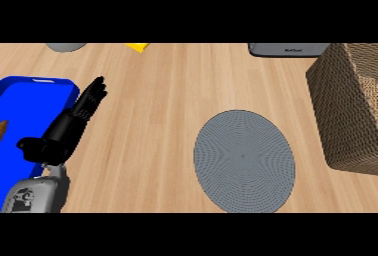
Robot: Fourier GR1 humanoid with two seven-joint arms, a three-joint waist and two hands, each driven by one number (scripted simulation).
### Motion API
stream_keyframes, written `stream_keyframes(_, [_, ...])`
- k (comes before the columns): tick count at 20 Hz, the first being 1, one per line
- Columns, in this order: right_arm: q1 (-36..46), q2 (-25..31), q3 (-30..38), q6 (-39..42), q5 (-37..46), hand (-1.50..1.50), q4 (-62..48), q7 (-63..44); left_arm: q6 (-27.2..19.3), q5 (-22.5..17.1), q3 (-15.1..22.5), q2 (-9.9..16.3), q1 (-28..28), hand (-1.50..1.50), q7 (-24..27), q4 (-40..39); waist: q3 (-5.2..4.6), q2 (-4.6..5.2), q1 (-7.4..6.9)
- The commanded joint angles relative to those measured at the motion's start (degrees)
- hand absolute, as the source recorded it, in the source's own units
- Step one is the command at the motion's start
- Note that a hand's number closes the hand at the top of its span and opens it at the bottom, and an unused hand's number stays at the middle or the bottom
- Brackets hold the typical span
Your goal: Pick the lemon from the placemat and place it in the basket
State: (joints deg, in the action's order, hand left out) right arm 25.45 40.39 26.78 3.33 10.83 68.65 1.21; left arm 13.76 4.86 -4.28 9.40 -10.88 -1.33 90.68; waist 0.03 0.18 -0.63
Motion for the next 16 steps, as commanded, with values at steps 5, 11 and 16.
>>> stream_keyframes(5, [4.49, 1.47, 0.32, -6.88, 4.54, 1.5, -16.98, 15.2, 0.53, 0.18, -0.9, 0.61, -0.31, 0.0, 1.95, -1.84, -0.01, -0.01, 0.06])
stream_keyframes(11, [12.63, 1.32, 3.38, -10.23, 1.24, -1.5, -29.45, 20.11, 1.61, -1.74, -0.95, 0.35, -1.52, 0.0, -1.64, -0.19, 0.02, 0.07, -0.3])
stream_keyframes(16, [16.27, 5.04, 3.05, -8.4, 1.33, -1.5, -36.03, 24.82, 0.3, 0.06, 0.47, -0.7, -0.32, 0.0, -2.44, 1.72, 0.03, 0.09, -0.41])
